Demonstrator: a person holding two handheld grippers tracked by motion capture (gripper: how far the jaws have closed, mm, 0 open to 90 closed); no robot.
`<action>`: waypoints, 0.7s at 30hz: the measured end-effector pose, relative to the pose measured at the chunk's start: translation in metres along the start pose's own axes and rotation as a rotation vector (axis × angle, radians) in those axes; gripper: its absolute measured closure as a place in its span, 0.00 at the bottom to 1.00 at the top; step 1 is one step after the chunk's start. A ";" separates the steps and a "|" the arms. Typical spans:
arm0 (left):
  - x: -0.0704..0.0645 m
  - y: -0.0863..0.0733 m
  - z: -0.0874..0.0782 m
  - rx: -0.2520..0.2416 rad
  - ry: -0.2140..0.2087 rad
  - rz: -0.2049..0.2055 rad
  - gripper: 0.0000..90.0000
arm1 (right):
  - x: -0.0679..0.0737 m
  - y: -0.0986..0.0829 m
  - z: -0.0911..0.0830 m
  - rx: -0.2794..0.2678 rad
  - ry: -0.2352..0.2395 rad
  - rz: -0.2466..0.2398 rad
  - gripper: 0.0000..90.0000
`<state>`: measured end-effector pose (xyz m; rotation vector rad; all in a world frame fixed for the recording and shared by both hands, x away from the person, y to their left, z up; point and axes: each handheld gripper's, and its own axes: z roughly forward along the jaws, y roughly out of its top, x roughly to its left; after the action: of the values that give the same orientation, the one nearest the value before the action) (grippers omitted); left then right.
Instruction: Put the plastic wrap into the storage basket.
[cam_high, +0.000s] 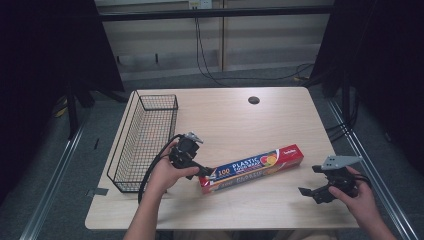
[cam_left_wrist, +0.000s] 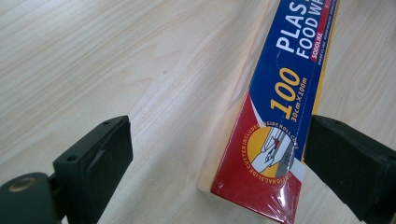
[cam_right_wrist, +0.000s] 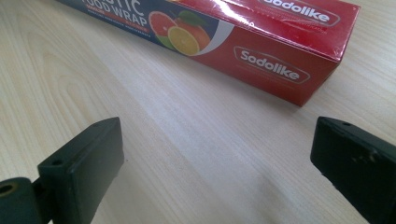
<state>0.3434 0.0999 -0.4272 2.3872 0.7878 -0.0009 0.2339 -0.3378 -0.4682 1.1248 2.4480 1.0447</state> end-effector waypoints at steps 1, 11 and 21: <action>0.000 0.000 0.000 0.005 -0.002 0.004 0.09 | 0.000 0.000 0.001 -0.006 0.006 -0.003 0.03; -0.002 0.003 0.003 0.014 -0.017 -0.003 0.09 | 0.000 0.002 -0.001 -0.010 0.002 -0.009 0.03; -0.010 0.016 0.010 0.018 -0.025 0.017 0.08 | -0.002 0.003 -0.003 -0.018 0.005 -0.011 0.03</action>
<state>0.3452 0.0788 -0.4249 2.4061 0.7589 -0.0312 0.2354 -0.3396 -0.4647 1.1037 2.4412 1.0654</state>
